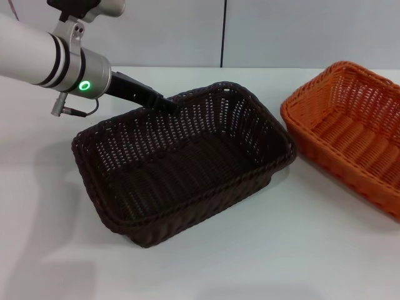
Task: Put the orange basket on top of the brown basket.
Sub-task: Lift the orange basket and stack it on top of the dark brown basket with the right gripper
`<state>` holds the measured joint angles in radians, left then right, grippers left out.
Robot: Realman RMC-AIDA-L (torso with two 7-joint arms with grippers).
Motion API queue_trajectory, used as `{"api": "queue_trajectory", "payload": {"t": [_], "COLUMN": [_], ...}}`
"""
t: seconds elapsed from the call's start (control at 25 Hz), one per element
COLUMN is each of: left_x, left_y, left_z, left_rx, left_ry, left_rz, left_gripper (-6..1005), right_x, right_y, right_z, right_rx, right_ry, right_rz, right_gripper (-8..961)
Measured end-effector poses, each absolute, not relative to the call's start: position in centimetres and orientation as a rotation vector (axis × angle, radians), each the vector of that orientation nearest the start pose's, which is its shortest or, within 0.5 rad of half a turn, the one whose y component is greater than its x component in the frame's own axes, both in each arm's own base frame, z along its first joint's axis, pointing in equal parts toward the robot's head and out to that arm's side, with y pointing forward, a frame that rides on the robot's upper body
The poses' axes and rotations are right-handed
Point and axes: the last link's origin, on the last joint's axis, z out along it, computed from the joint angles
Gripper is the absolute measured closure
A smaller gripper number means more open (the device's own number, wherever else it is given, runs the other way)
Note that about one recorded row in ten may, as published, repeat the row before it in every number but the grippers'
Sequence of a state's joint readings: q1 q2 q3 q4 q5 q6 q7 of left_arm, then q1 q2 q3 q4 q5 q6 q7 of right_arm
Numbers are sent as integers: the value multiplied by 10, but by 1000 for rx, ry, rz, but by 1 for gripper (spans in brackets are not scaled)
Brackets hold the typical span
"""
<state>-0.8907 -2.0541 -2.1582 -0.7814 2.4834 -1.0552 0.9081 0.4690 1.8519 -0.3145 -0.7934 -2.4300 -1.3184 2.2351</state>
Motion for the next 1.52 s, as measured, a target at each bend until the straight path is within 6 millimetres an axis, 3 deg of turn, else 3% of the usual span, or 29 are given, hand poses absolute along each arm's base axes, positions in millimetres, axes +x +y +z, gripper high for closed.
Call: {"api": "queue_trajectory", "payload": {"t": [0.12,0.56,0.76,1.12,1.52], "left_x": [-180,-180,-181,-184,-185], "left_y": [459,460,460,461,459], "left_z": [1,0,-2,12,27], "left_rx": [-2435,-2427,-2430,-2369,-2324], "left_ry": [-850,-845,-839,-828,-812], "left_rz": [4,4,9,-85,-283], "left_gripper": [138,137,137,138,138], "right_x": [396,402,406,408,405], "right_y": [332,326,321,305,304], "right_z": [167,165,168,186,204], "right_rx": [-1750,-1734,-1691,-1563,-1465], "right_ry": [1585,1607,1620,1553,1422], "right_rz": [388,389,440,778,965], "right_gripper": [389,529,665,683,700]}}
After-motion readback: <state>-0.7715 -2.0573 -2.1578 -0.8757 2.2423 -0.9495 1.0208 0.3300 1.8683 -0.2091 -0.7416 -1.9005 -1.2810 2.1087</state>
